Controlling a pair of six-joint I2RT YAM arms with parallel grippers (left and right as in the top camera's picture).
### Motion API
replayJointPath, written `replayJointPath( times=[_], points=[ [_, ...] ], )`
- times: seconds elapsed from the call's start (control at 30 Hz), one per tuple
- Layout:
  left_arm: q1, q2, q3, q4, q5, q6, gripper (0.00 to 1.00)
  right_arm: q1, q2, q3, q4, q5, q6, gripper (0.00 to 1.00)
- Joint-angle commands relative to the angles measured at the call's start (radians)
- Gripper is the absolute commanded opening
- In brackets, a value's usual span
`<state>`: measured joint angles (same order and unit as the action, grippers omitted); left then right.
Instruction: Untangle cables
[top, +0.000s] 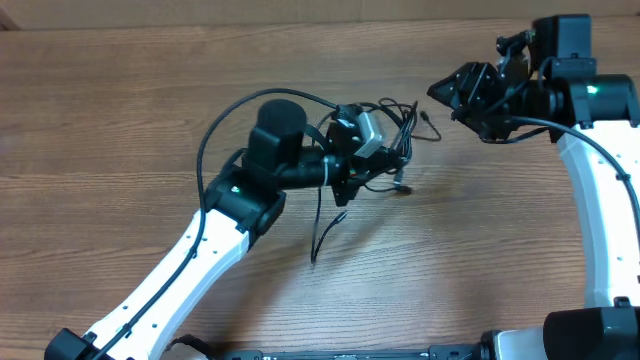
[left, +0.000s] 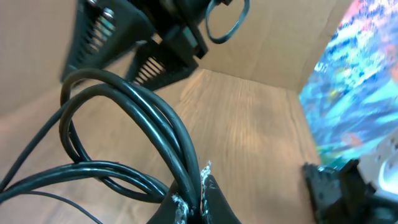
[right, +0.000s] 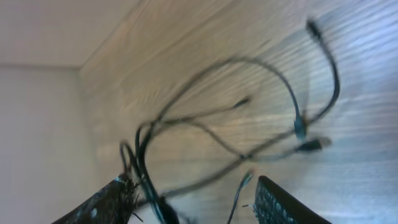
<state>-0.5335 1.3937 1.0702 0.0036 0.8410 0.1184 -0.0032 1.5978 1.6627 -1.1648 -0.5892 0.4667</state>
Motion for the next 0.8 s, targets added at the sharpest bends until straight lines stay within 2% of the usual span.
replayJointPath(
  times=[0.0,0.1,0.23,0.47,0.67,0.77],
  points=[
    [0.013,-0.008,0.013,0.032,0.058,0.183,0.04,-0.008,-0.014,0.022,-0.036,-0.113,-0.057,0.61],
    [0.012,-0.008,0.013,0.074,0.057,0.281,0.04,-0.008,-0.014,0.022,-0.087,-0.121,-0.057,0.57],
    [0.011,-0.008,0.013,0.096,0.047,0.322,0.04,-0.008,-0.014,0.022,-0.117,-0.207,-0.058,0.51],
    [0.011,-0.008,0.013,0.098,0.046,0.323,0.04,-0.008,-0.014,0.022,-0.137,-0.361,-0.057,0.47],
    [0.011,-0.008,0.013,0.103,0.012,0.323,0.04,-0.008,-0.014,0.022,-0.208,-0.363,-0.080,0.47],
    [0.008,-0.008,0.012,0.111,0.013,0.323,0.04,-0.007,-0.014,0.022,-0.226,-0.364,-0.079,0.42]
  ],
)
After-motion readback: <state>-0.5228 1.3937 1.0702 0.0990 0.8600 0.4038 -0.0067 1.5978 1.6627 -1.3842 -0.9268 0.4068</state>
